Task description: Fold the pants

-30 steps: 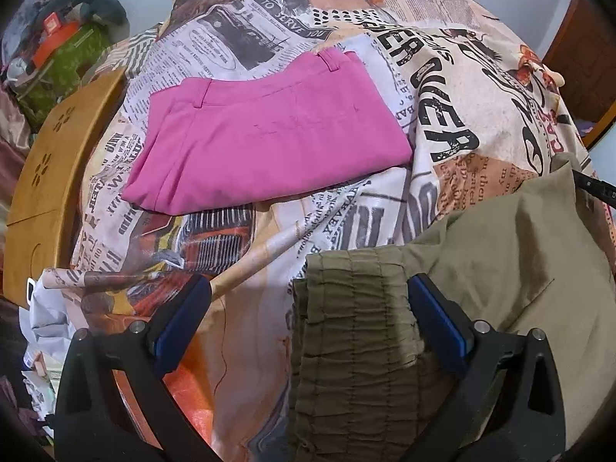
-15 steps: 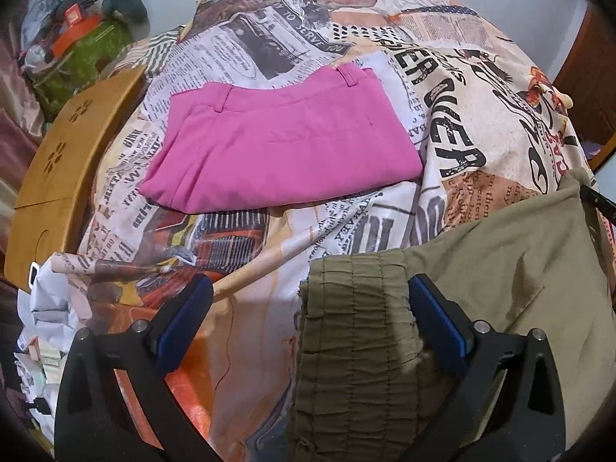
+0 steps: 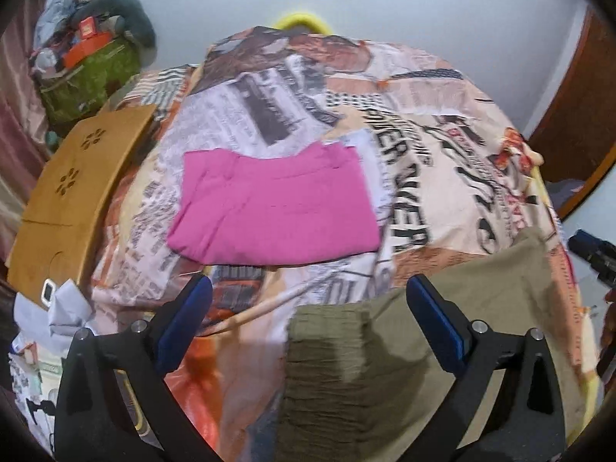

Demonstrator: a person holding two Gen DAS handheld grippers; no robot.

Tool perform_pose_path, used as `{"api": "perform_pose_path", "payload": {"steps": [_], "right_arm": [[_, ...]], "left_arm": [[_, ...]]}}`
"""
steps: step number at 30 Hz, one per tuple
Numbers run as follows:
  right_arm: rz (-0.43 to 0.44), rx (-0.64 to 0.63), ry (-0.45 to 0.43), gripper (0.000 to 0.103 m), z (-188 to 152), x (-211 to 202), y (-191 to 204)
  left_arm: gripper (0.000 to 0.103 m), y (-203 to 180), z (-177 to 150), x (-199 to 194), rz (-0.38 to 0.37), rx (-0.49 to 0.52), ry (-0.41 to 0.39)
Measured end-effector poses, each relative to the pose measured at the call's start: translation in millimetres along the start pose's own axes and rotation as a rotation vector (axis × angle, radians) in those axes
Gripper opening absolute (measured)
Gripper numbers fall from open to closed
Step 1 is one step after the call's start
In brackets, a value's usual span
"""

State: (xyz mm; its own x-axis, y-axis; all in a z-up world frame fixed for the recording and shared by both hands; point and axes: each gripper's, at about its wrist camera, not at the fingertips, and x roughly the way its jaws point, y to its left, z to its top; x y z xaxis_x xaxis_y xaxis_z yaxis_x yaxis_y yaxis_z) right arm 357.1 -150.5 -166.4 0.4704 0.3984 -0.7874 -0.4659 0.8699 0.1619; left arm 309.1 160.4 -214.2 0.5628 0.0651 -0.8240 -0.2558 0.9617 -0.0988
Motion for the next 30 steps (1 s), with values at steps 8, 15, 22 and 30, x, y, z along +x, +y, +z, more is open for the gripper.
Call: {"api": "perform_pose_path", "payload": {"steps": [8,15,22,30], "right_arm": [[0.211,-0.025,0.203,0.081,-1.5,56.4,63.3],[0.226,-0.186,0.404,0.083,-41.1,95.3,99.3],[0.222,-0.163,0.396,0.084,-52.3,79.8,95.3],[0.201,-0.126,0.376,0.083,-72.1,49.4,89.0]], "left_arm": [[0.102,-44.4,-12.1,35.0,-0.044,0.147,0.135],[0.102,-56.4,-41.4,71.0,-0.012,0.238,0.263],[0.102,-64.8,-53.4,52.5,0.052,0.313,0.208],[0.102,-51.9,-67.0,31.4,0.031,0.27,0.211]]}}
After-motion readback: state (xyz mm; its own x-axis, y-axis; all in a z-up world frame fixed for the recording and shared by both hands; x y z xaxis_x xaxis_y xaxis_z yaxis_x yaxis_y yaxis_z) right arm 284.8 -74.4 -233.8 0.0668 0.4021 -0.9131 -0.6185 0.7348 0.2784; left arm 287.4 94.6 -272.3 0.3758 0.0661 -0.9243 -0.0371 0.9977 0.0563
